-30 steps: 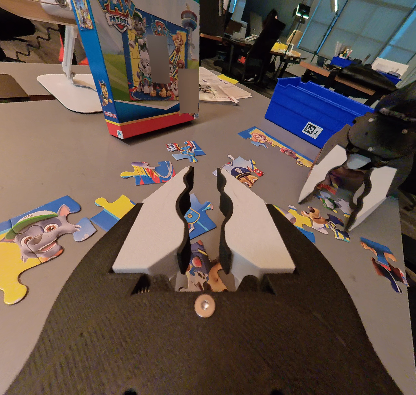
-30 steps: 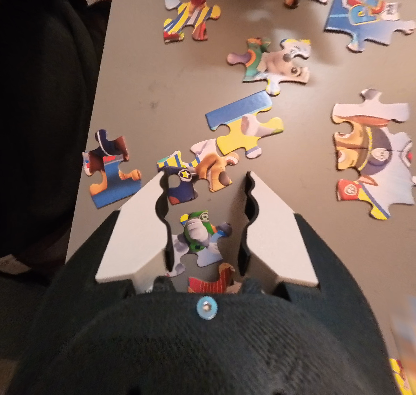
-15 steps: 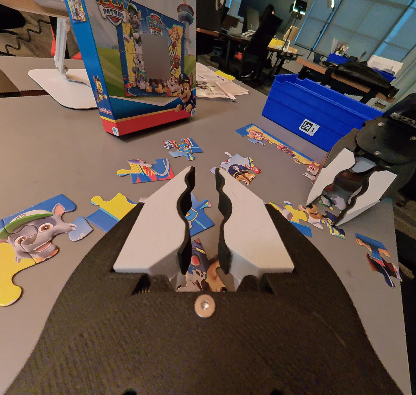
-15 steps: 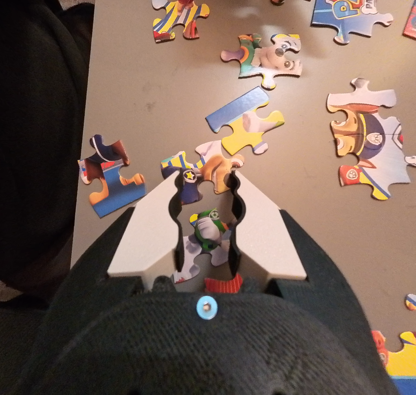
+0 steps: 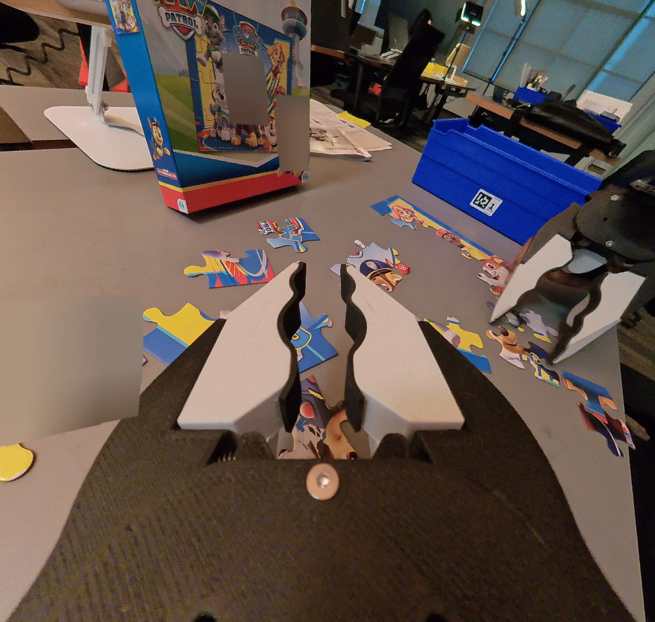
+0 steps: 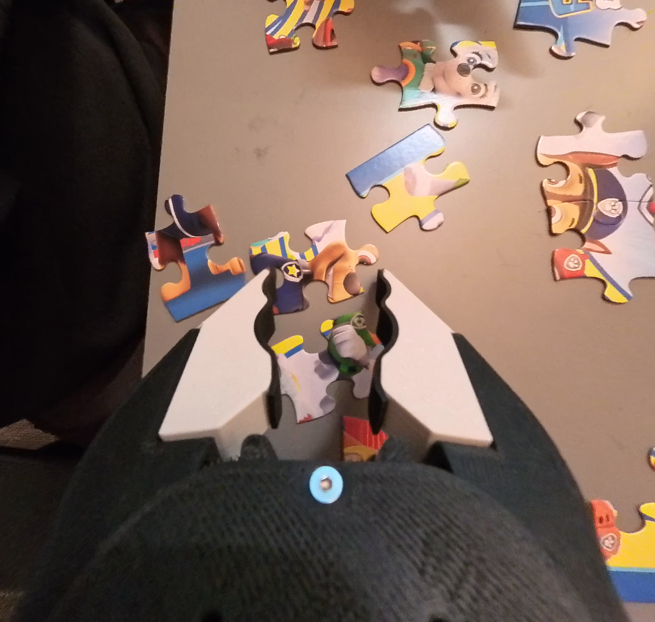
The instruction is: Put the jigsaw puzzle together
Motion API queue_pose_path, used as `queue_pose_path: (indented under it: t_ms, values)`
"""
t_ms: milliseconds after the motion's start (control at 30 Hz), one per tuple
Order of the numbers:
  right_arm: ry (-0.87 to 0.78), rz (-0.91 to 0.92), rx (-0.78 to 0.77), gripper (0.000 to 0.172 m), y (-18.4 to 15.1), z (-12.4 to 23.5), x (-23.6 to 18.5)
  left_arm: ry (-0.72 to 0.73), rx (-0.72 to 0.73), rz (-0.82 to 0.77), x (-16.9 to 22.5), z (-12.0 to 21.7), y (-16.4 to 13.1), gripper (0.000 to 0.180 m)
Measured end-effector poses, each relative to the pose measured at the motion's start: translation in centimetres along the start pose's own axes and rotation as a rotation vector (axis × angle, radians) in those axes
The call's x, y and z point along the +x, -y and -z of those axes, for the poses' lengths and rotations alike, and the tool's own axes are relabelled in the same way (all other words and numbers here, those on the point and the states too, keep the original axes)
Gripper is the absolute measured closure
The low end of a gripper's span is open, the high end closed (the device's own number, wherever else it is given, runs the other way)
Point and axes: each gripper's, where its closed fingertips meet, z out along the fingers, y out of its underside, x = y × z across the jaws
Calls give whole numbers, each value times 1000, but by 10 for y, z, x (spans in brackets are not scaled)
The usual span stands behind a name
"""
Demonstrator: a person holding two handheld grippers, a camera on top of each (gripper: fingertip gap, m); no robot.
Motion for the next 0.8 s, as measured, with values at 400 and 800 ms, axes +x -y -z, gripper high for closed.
queue_pose_path:
  t_ms: [400,800]
  values:
    - [-52,-13,-73,132,-1,-6,0,6,0,-12,1,0,0,163]
    - [-120,-46,-9,133,2,-2,8,10,2,-28,2,1,0,163]
